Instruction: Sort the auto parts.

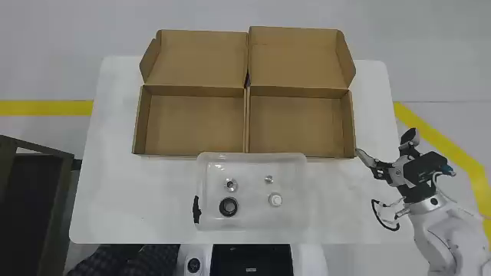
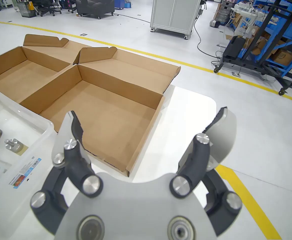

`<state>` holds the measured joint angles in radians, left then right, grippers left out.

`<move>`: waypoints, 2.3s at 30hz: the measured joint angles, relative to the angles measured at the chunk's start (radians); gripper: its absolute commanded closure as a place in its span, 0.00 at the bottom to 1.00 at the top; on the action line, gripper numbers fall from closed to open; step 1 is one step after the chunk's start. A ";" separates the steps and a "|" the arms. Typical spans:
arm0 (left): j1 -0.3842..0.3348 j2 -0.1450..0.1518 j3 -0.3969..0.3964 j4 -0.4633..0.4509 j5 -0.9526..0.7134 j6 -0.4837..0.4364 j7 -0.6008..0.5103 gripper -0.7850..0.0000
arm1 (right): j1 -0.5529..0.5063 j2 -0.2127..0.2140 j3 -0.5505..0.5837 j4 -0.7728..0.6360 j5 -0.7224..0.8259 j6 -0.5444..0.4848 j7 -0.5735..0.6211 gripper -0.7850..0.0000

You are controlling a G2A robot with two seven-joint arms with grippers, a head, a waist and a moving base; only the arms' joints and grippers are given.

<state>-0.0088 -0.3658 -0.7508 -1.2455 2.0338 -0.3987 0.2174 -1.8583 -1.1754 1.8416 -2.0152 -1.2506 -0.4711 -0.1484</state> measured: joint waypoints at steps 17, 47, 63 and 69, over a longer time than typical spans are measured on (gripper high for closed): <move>0.000 0.000 0.000 0.000 0.000 0.000 0.000 0.00 | 0.000 0.000 0.000 0.000 0.000 0.000 0.000 0.00; 0.000 0.000 0.000 0.000 0.000 0.000 0.000 0.00 | 0.189 0.039 -0.184 -0.029 0.139 -0.490 0.349 0.00; 0.000 0.000 0.000 0.000 0.000 0.000 0.000 0.00 | 0.344 0.140 -0.428 -0.056 0.237 -0.541 0.612 0.00; 0.000 0.000 0.000 0.000 0.000 0.000 0.000 0.00 | 0.381 0.172 -0.487 -0.053 0.183 -0.541 0.649 0.00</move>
<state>-0.0088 -0.3658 -0.7508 -1.2455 2.0338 -0.3987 0.2174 -1.4768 -1.0035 1.3545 -2.0682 -1.0674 -1.0123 0.5005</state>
